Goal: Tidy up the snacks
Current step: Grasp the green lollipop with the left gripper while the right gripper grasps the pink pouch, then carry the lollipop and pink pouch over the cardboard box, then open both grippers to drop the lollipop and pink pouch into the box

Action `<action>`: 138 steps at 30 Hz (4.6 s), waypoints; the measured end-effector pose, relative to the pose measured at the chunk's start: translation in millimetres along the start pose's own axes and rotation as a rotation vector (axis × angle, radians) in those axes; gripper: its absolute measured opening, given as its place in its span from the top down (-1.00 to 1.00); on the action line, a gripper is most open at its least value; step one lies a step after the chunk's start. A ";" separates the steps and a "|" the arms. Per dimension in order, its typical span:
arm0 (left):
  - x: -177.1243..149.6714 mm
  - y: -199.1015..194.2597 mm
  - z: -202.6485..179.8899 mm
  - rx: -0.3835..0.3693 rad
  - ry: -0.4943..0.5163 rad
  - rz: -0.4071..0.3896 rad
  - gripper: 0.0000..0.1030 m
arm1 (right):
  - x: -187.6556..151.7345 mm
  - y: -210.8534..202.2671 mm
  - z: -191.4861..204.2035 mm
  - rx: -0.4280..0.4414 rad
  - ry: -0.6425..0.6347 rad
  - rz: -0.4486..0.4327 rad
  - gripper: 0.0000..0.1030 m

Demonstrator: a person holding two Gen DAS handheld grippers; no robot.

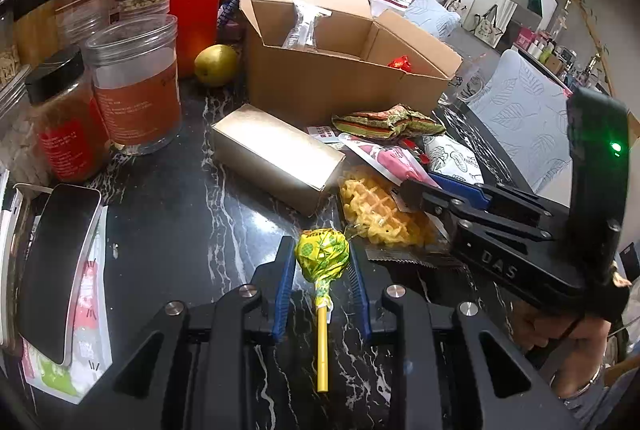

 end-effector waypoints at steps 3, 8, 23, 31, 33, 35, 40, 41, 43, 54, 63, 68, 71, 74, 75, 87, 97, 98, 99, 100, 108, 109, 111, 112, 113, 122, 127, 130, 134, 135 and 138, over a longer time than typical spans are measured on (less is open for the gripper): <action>0.8 -2.7 -2.7 -0.002 0.005 -0.005 0.49 | -2.4 -11.2 0.3 0.024 0.014 -0.014 0.50; 4.7 -9.7 -11.4 -0.002 0.026 -0.021 0.49 | -7.1 -27.7 1.1 0.046 0.019 -0.032 0.50; 18.8 -26.8 -59.1 -0.054 0.097 -0.050 0.49 | -18.1 -82.0 -7.8 0.091 0.076 -0.096 0.50; 46.8 -42.7 -78.9 -0.081 0.125 -0.113 0.49 | 4.9 -106.8 -13.1 0.097 0.047 -0.158 0.50; 57.5 -47.5 -83.4 -0.078 0.137 -0.138 0.49 | 14.4 -111.4 -15.1 0.106 0.041 -0.174 0.50; 69.8 -51.2 -86.9 -0.079 0.144 -0.158 0.49 | 22.2 -114.5 -16.7 0.112 0.037 -0.188 0.50; 99.0 -54.2 -90.7 -0.075 0.149 -0.194 0.49 | 47.1 -120.8 -22.2 0.105 0.026 -0.224 0.50; 104.8 -54.2 -90.4 -0.074 0.152 -0.200 0.49 | 53.2 -121.4 -23.7 0.105 0.024 -0.230 0.50; 117.2 -54.1 -90.9 -0.072 0.154 -0.212 0.49 | 63.5 -122.3 -26.8 0.110 0.021 -0.241 0.50; 176.0 -36.8 -83.2 -0.100 0.127 -0.256 0.49 | 123.4 -104.1 -42.7 0.129 0.012 -0.287 0.50; 229.4 -17.7 -76.3 -0.113 0.132 -0.304 0.49 | 166.8 -76.6 -61.9 0.097 0.018 -0.297 0.50; 259.4 -4.1 -73.5 -0.119 0.145 -0.332 0.49 | 188.8 -58.0 -76.8 0.089 0.041 -0.294 0.50; 273.4 5.9 -70.3 -0.117 0.144 -0.333 0.49 | 201.0 -46.4 -84.7 0.083 0.046 -0.293 0.50; 284.6 16.4 -64.9 -0.112 0.143 -0.329 0.49 | 211.6 -34.1 -92.4 0.075 0.048 -0.290 0.50; 288.9 20.7 -62.4 -0.105 0.145 -0.328 0.49 | 214.9 -29.5 -94.7 0.072 0.048 -0.287 0.50; 316.7 70.4 -39.3 -0.031 0.160 -0.276 0.49 | 247.1 15.1 -105.7 0.042 0.034 -0.266 0.50; 315.1 112.1 -23.5 0.042 0.164 -0.183 0.49 | 240.7 63.0 -114.5 0.026 0.019 -0.165 0.50; 314.2 114.8 -23.0 0.049 0.167 -0.177 0.49 | 239.1 66.3 -115.4 0.017 0.017 -0.155 0.49; 313.5 116.9 -22.8 0.052 0.168 -0.172 0.49 | 237.8 69.3 -115.8 0.012 0.017 -0.146 0.49; 312.5 119.4 -22.5 0.057 0.168 -0.164 0.49 | 235.9 72.3 -115.5 0.012 0.016 -0.136 0.48; 309.9 134.4 -13.1 0.140 0.153 -0.092 0.48 | 231.3 79.0 -114.1 -0.011 0.014 -0.103 0.39; 309.2 137.0 -11.1 0.153 0.148 -0.080 0.47 | 230.7 79.4 -114.4 -0.015 0.013 -0.100 0.39; 308.2 141.1 -7.6 0.167 0.140 -0.063 0.46 | 229.5 80.7 -115.3 -0.023 0.014 -0.092 0.39; 307.4 143.3 -5.9 0.173 0.136 -0.051 0.46 | 229.3 81.0 -115.5 -0.024 0.016 -0.089 0.39; 307.4 145.5 -4.8 0.178 0.131 -0.041 0.46 | 229.1 81.1 -115.9 -0.026 0.018 -0.087 0.39; 306.7 139.9 -4.6 0.193 0.121 -0.050 0.46 | 229.3 70.7 -118.5 -0.038 0.029 -0.102 0.39; 307.5 130.4 -14.8 0.181 0.128 -0.063 0.46 | 231.0 58.8 -122.2 -0.049 0.043 -0.111 0.39; 310.1 120.1 -22.7 0.176 0.131 -0.081 0.46 | 233.4 46.0 -123.4 -0.050 0.051 -0.130 0.39; 312.1 103.2 -34.1 0.177 0.146 -0.111 0.46 | 234.4 25.9 -124.3 -0.061 0.056 -0.158 0.39; 311.8 97.5 -38.0 0.175 0.151 -0.119 0.46 | 234.1 20.3 -123.9 -0.063 0.057 -0.164 0.39; 309.0 84.0 -45.2 0.172 0.162 -0.135 0.46 | 233.3 6.9 -123.4 -0.069 0.056 -0.178 0.39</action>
Point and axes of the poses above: each gripper's, at about its wrist camera, not at the fingertips, and y roughly the way its jaws point, z to its left, x to its top, the point moved 8 cm from there along y, roughly the way its jaws point, and after that the axes turned 2 degrees about -x, right-handed, at the moved point
